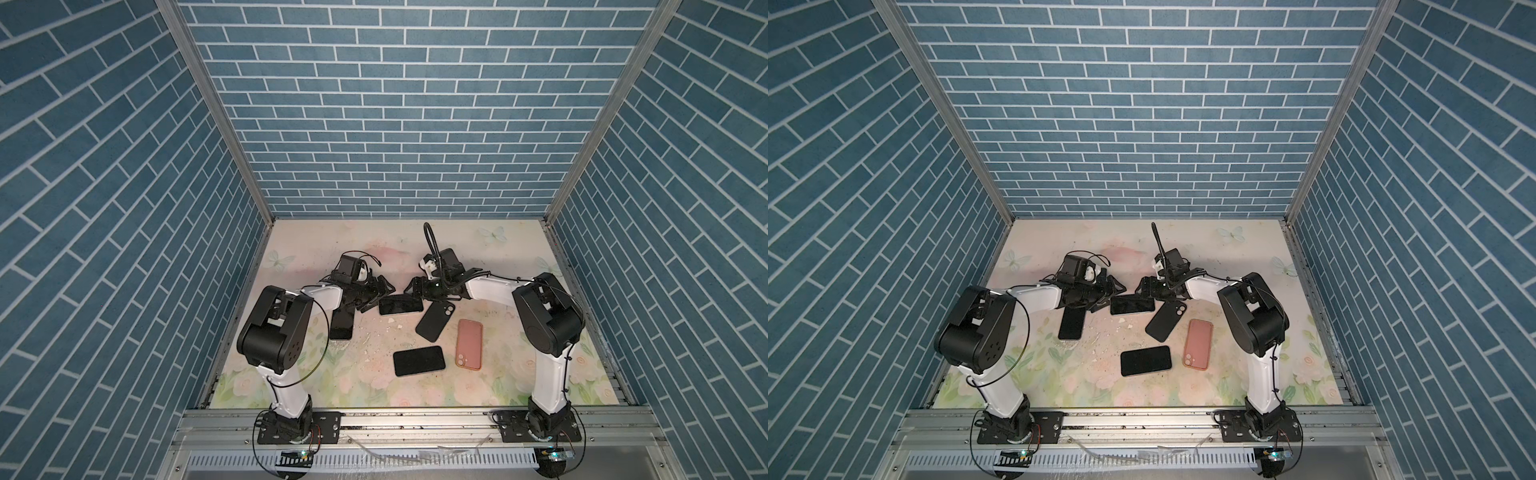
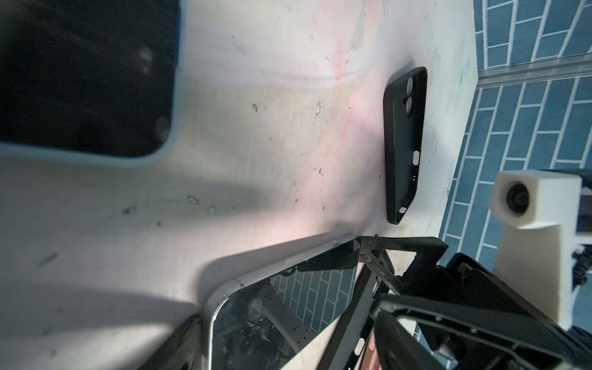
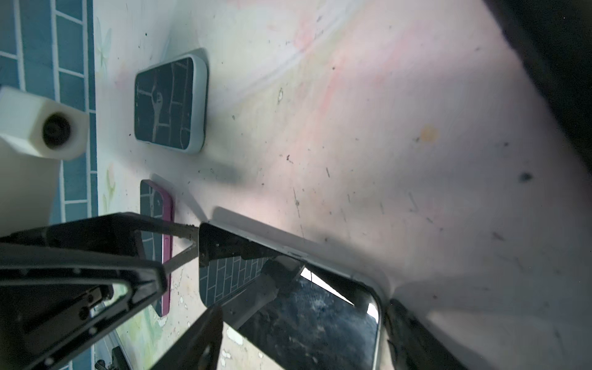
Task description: Put the phone into the phone case
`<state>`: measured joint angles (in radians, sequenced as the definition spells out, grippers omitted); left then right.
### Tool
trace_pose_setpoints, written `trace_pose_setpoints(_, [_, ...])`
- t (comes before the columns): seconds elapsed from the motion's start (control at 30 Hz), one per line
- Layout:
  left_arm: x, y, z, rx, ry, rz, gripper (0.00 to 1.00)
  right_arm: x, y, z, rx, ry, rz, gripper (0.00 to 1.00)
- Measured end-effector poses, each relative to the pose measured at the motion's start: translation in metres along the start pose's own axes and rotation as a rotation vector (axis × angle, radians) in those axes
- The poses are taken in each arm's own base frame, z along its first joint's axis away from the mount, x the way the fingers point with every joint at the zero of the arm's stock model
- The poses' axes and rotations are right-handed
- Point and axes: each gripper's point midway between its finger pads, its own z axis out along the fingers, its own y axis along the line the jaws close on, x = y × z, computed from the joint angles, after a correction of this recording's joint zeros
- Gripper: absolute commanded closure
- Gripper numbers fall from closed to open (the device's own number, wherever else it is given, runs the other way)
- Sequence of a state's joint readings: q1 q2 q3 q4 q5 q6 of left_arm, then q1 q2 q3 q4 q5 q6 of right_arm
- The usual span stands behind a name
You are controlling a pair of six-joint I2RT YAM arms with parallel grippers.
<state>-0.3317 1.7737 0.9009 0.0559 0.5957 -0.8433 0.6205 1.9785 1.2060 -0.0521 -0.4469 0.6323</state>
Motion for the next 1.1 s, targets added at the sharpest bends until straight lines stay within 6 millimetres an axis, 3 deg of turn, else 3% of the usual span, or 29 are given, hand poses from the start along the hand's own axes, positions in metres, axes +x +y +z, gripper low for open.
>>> trace_pose_setpoints(0.1, [0.005, -0.009, -0.005, 0.029, -0.003, -0.002, 0.17, -0.004, -0.002, -0.001, -0.011, -0.017, 0.001, 0.21])
trace_pose_setpoints(0.37, [0.000, -0.070, -0.035, 0.201, -0.088, 0.073, 0.19, -0.007, -0.003, -0.002, -0.042, -0.031, 0.025, 0.21])
trace_pose_setpoints(0.53, [0.002, -0.071, -0.033, 0.197, -0.093, 0.062, 0.29, -0.008, -0.004, -0.003, -0.060, -0.033, 0.047, 0.21])
trace_pose_setpoints(0.87, [0.027, -0.063, -0.003, 0.155, -0.022, 0.038, 0.62, -0.010, -0.007, -0.005, -0.089, -0.054, 0.046, 0.21])
trace_pose_setpoints(1.1, [0.029, -0.059, 0.000, 0.136, -0.023, 0.025, 0.81, -0.013, -0.009, -0.006, -0.101, -0.071, 0.069, 0.21])
